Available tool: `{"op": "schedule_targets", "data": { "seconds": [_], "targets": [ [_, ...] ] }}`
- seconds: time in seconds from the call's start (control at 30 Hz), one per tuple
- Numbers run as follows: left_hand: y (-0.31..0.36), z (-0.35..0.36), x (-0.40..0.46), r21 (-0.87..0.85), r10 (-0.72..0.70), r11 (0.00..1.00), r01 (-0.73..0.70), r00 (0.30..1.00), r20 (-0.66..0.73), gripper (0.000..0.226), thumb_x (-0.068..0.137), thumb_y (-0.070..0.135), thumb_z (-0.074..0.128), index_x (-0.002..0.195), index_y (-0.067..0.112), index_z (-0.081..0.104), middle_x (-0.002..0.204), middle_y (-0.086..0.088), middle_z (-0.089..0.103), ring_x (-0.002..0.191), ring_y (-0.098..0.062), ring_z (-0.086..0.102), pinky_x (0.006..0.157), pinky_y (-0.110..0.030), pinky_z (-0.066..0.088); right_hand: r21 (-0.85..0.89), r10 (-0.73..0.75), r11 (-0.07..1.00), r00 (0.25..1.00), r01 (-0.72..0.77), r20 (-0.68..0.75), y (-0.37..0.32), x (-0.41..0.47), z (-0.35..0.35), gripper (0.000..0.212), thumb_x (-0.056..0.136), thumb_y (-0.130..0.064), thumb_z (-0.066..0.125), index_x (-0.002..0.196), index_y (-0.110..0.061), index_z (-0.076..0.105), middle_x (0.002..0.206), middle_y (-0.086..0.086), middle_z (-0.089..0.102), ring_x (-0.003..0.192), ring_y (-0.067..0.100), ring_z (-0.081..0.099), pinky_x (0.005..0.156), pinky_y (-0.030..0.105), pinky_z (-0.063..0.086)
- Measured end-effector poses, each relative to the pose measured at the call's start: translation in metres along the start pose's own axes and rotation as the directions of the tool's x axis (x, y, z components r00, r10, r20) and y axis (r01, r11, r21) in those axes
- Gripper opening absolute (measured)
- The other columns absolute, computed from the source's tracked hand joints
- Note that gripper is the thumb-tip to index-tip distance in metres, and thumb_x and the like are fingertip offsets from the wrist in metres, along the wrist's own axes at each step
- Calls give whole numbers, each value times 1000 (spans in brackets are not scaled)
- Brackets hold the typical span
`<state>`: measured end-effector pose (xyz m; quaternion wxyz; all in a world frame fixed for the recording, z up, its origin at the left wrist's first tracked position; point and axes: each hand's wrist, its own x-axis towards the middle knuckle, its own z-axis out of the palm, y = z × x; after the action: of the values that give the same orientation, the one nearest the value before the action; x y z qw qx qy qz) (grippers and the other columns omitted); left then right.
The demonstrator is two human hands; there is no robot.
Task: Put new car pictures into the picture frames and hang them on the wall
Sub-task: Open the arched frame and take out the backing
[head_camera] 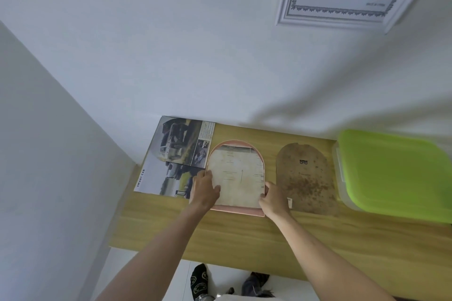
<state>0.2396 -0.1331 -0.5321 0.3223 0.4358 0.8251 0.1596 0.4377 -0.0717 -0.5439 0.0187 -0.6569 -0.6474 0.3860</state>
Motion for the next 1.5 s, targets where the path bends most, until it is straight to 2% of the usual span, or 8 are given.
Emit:
{"op": "schedule_targets", "data": {
  "seconds": [0.23,0.37,0.5,0.7,0.87,1.03,1.3,1.5],
  "targets": [
    [-4,10,-8,227,55,972,-67,997,60,85,87,44,67,149,4,23,153,-10,19,137,-30,24,110,-40,36,-280,-58,958,998,54,-6,-11,-19,7,52,100,-25,49,147,-20,30,131,11,41,110,26,56,71,30,46],
    [-3,16,-8,251,8,968,-31,996,92,92,90,48,62,152,3,11,156,-13,4,140,-34,12,117,-43,19,-310,-13,950,999,25,41,-11,-17,13,62,99,-33,47,153,-15,21,135,13,32,124,29,43,88,36,51],
    [-3,19,-6,211,-34,977,15,996,87,82,91,46,62,152,13,18,159,-14,-4,141,-35,4,117,-45,11,-224,43,974,998,-32,45,-17,-17,15,49,97,-35,45,141,-14,40,137,14,33,127,30,39,94,35,47],
    [-7,22,-9,95,82,993,-77,996,-48,63,84,37,70,141,29,43,158,-8,2,137,-31,4,118,-46,10,-90,14,996,998,-9,55,-16,-21,8,47,98,-33,46,140,-12,48,141,15,32,132,29,38,102,34,42],
    [0,15,-17,-183,66,980,-80,995,-78,74,78,37,73,144,22,44,147,0,35,136,-21,17,114,-43,21,-25,31,999,999,-30,31,-17,-23,7,37,95,-35,52,127,-16,54,135,13,38,123,29,46,98,36,46],
    [10,2,-17,-641,-166,761,100,985,-44,66,83,20,73,143,22,46,125,-4,61,108,-21,60,90,-39,55,-8,61,998,998,-61,7,-21,-24,6,53,95,-33,56,141,-10,42,140,16,37,131,32,42,102,39,44],
    [-4,-15,-7,-879,-334,257,401,891,309,65,76,-12,71,132,19,58,114,-7,67,98,-33,66,83,-53,57,165,126,978,992,-126,12,-20,-21,-1,59,96,-42,52,147,-14,40,149,10,40,134,27,43,102,35,39],
    [-18,-14,-11,-883,-285,224,412,894,345,69,75,-14,71,134,19,57,122,-7,67,102,-34,66,85,-53,57,436,229,878,973,-200,-16,-24,-26,-8,54,89,-30,65,137,-9,53,135,4,56,117,24,54,93,34,43]
  ]
}}
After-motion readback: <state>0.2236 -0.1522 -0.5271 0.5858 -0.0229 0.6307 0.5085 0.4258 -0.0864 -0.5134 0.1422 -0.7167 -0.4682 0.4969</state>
